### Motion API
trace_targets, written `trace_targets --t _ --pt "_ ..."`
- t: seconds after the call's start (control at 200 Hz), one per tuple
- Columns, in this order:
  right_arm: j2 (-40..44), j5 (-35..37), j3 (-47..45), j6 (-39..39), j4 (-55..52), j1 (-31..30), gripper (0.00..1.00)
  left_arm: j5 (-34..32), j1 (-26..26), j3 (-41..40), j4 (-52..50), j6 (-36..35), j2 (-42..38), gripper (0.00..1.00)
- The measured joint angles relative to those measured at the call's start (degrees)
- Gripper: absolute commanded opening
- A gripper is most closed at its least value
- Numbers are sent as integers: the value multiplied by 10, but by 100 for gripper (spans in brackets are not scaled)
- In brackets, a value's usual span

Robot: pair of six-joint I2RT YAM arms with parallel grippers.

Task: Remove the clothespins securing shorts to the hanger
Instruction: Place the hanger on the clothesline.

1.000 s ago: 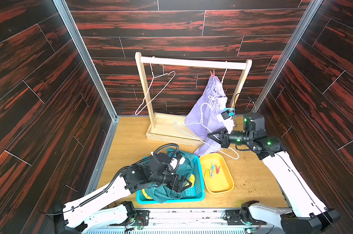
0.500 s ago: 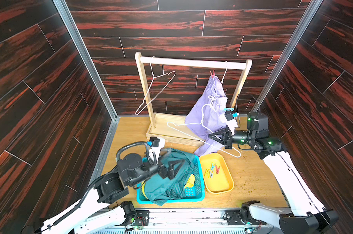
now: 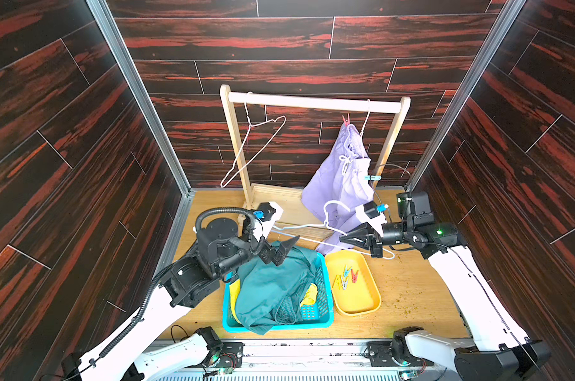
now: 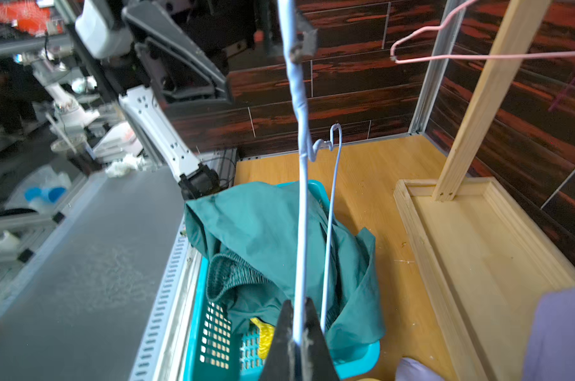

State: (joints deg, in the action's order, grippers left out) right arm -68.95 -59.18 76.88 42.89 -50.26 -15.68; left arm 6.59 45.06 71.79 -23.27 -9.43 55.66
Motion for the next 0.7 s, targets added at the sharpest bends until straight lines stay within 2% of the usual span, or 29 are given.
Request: trace_targets --t 0.215,0.431,0.561,0.696 --pt "0 -1 0 117 -73 0 0 71 0 -14 -55 -93 14 97" --pt "0 -6 5 217 -140 1 0 103 0 -35 -61 -133 14 96" --pt "0 -12 11 261 -170 1 0 111 0 -33 -66 -153 25 92" --pt "0 -13 14 284 -184 1 0 118 0 -29 -92 -173 52 79"
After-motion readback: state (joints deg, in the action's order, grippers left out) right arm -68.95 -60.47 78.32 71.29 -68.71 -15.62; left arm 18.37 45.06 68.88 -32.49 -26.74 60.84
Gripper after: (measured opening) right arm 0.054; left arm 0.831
